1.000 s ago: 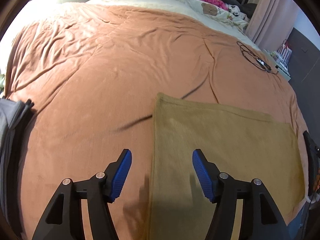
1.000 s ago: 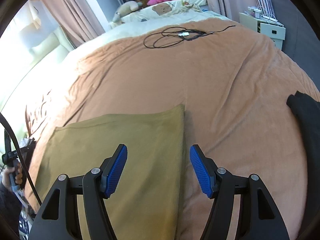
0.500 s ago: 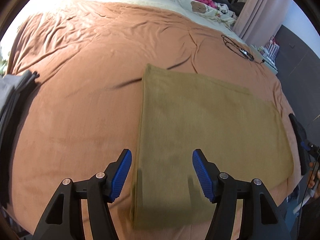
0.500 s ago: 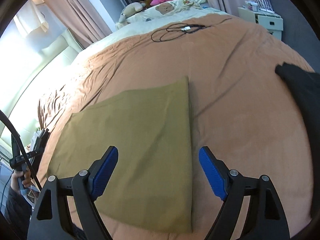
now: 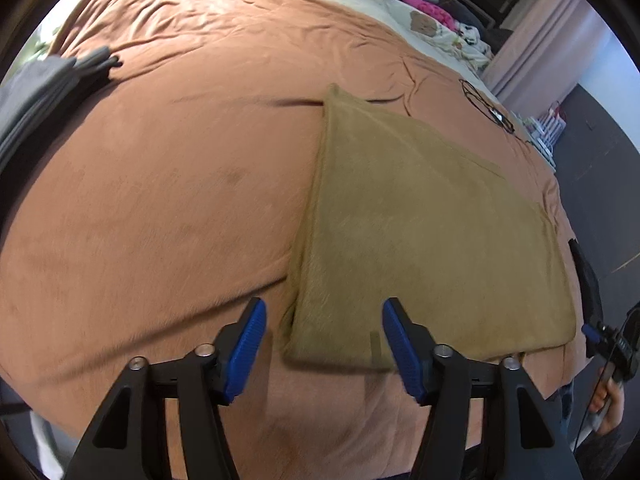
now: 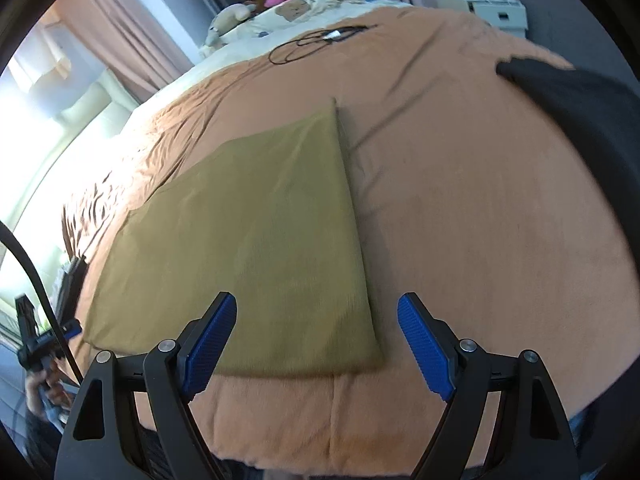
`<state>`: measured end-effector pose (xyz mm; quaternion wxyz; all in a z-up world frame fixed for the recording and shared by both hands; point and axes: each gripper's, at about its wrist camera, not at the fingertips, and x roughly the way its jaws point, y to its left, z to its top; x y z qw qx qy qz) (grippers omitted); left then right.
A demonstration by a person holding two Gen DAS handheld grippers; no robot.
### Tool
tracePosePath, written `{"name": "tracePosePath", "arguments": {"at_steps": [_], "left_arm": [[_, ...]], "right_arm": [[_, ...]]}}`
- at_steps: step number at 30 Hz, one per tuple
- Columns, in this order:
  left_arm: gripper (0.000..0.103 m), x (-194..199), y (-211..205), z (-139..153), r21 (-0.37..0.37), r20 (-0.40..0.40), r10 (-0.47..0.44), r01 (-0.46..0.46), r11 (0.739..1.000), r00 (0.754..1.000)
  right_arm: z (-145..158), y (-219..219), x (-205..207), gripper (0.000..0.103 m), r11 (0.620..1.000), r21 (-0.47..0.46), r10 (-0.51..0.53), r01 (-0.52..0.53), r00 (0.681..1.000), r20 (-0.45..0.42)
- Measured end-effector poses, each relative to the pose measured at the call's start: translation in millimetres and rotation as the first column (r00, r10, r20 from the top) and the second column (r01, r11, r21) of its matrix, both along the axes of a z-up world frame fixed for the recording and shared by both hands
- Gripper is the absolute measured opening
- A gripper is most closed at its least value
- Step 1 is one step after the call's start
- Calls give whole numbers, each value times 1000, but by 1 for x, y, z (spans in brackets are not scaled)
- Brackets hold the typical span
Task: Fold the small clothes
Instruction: 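Move both open grippers to the long side edge of the folded shirt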
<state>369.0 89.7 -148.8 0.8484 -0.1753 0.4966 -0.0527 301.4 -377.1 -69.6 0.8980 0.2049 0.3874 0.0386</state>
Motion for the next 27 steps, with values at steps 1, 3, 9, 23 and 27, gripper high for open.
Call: {"name": "tracePosePath", "arguments": {"at_steps": [1,3,9,23,27], "left_arm": [[54,-1,1,-2,-4,-3,5,-5,1000,1000],[49,-5,4,-7,-7,-13,20,-20,1000,1000],[43,-10,11,-21,-13,-37,48,-49,999,998],[37,-22,25,-26,-66,-66,91,-95,993,994],[39,-27,29,-26,-180,-72,81,-92,979,994]], "right_arm": [[0,1,-2,82,1000,1,-5,5,1000,-1],[-3,2,-5,82,1000,7,-16,16,1000,-4],[-15,6,-7,64,1000,14,-27,27,999,-43],[-13,-3,-14,51,994,56,-94,98,993,-78],[-18,-5,-22,51,980,179,-81,91,995,-64]]}}
